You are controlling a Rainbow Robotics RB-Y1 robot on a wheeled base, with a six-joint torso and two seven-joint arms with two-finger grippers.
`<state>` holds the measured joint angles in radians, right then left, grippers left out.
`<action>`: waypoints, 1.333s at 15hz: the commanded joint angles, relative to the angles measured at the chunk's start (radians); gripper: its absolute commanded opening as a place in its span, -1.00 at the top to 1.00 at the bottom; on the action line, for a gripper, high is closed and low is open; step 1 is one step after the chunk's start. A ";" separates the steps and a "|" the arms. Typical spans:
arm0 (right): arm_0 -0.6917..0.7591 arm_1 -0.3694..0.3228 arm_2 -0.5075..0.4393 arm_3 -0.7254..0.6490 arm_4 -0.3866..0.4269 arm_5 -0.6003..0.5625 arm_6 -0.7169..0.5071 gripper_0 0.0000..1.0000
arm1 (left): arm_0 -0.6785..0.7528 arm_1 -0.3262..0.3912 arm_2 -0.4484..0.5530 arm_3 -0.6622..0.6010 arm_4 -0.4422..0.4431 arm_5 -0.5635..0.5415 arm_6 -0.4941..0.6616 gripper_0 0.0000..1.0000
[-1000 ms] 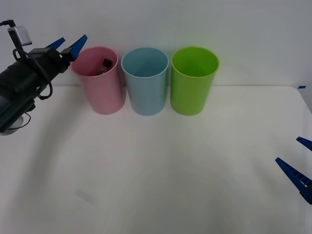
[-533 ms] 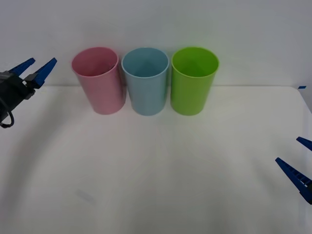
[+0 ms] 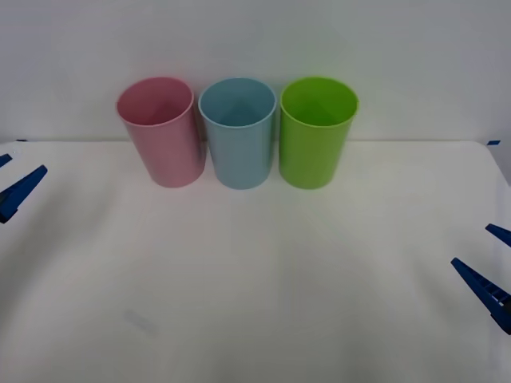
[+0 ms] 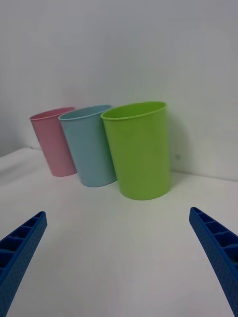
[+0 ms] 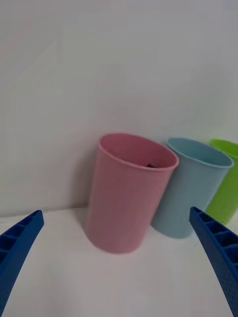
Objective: Grasp the object on the table and drop it into the matching bin: aluminum can to the light blue bin, PET bottle to the pink bin.
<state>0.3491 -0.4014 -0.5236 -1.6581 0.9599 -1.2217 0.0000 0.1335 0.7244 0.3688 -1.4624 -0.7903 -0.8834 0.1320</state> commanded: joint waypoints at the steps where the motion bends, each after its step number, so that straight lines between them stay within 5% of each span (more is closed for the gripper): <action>1: 0.000 0.000 0.000 0.000 0.000 0.000 0.000 -1.00 | 0.090 0.000 0.045 0.001 0.000 -0.083 -0.048 -1.00; 12: 0.000 0.000 0.000 0.000 0.000 0.000 0.000 -1.00 | 0.262 -0.002 0.065 0.034 0.011 -0.273 -0.293 -1.00; 20: 0.000 0.000 0.000 0.000 0.000 0.000 0.000 -1.00 | 0.247 -0.002 0.035 0.050 -0.027 -0.276 -0.292 -1.00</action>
<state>0.3490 -0.4014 -0.5236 -1.6581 0.9599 -1.2217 0.0000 0.3818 0.7226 0.4099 -1.4129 -0.8159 -1.1630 -0.1621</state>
